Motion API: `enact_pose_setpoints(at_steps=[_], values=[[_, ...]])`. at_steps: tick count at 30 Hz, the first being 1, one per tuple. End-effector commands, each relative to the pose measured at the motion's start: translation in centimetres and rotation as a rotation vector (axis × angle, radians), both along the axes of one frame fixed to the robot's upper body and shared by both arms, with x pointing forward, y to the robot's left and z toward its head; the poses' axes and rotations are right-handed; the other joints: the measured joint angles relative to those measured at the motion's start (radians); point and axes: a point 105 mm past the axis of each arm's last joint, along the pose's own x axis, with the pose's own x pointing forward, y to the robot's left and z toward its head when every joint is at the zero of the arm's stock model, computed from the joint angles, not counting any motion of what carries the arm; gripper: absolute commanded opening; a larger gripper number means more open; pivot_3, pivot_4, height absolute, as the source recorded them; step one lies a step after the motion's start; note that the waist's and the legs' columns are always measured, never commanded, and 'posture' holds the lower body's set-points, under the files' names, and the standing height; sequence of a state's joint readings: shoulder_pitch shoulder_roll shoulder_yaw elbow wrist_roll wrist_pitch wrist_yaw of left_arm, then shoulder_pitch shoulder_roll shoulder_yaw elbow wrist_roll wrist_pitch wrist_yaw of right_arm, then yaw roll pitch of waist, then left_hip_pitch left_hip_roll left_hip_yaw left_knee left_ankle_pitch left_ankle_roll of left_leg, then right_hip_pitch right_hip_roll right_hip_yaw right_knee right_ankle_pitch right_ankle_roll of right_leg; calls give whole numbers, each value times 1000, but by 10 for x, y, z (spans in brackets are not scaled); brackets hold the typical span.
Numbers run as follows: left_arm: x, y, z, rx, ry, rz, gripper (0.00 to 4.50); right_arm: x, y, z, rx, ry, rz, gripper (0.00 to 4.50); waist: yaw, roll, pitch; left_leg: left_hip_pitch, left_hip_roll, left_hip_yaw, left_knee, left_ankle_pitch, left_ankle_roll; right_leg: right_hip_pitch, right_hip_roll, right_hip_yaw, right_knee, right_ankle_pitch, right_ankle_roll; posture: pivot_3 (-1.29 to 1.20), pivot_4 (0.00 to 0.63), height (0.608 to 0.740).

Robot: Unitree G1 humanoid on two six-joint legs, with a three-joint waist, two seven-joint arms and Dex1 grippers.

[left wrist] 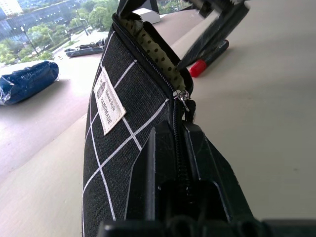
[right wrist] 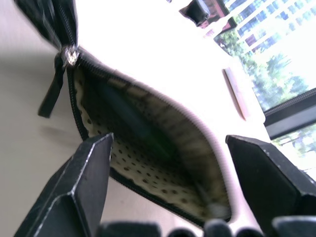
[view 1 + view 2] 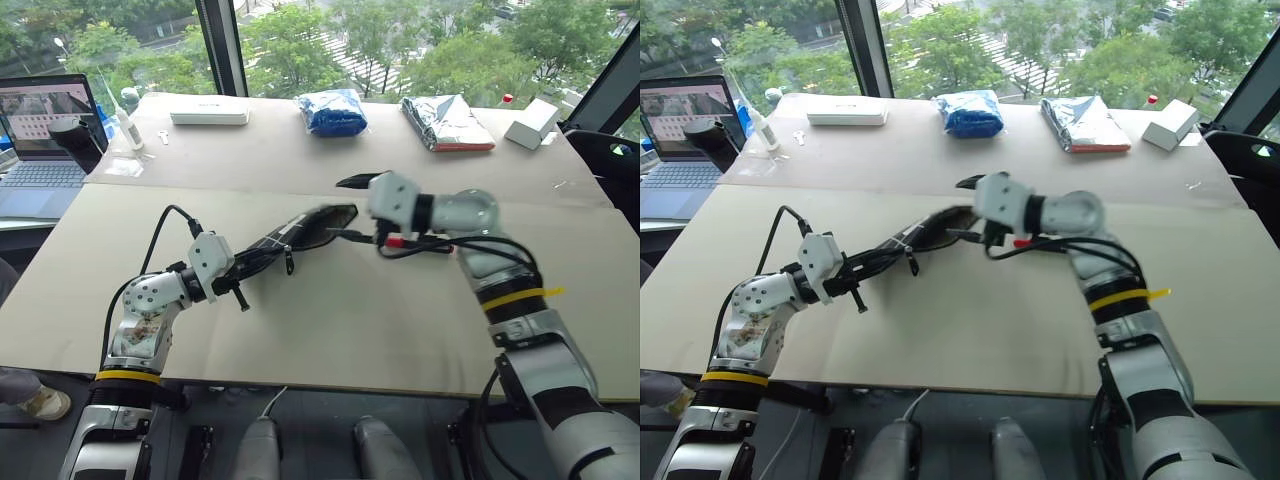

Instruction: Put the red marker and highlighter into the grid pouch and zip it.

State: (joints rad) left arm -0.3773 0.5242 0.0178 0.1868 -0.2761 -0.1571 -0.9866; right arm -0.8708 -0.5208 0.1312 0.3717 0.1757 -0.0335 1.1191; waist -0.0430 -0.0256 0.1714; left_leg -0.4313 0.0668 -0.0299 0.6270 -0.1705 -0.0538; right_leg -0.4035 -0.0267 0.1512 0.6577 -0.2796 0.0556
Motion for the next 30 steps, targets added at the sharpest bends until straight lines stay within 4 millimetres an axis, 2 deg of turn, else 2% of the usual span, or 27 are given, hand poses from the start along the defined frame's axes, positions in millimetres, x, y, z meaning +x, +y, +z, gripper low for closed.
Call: enact_pose_setpoints(at_steps=[1,2,5,10,16,21,30], values=[[-1,1,12,-12,-43,5,0,-9,-36,-1,51,197,7,4047,0,0,0,0,0,0,0,0,0,0,0,0,0,0,0,0,150,740],[-1,1,12,-13,-43,6,0,-8,-43,-4,45,222,-14,4047,-1,0,0,1,0,0,0,0,0,0,0,0,0,0,0,0,150,740],[-1,1,11,-15,-41,8,0,16,-74,-18,2,223,-179,4047,-13,0,0,2,0,0,0,0,0,0,1,0,1,0,0,0,150,740],[0,0,11,-19,-42,10,0,39,-94,-34,-40,212,-314,4047,-29,0,0,2,0,0,0,0,0,-1,1,1,1,0,0,0,150,740],[0,2,11,-25,-48,18,0,48,-94,-53,-90,271,-347,4047,-29,0,0,2,0,0,-1,0,0,0,0,1,0,0,0,0,150,740],[0,6,11,-26,-51,31,0,46,-94,-66,-134,350,-338,4047,-26,0,0,2,0,1,0,0,0,0,0,1,1,0,0,0,150,740],[-2,10,10,-26,-50,40,0,53,-100,-89,-285,370,-444,4047,-28,0,0,2,0,0,0,0,0,0,0,1,1,0,0,0,150,740]])
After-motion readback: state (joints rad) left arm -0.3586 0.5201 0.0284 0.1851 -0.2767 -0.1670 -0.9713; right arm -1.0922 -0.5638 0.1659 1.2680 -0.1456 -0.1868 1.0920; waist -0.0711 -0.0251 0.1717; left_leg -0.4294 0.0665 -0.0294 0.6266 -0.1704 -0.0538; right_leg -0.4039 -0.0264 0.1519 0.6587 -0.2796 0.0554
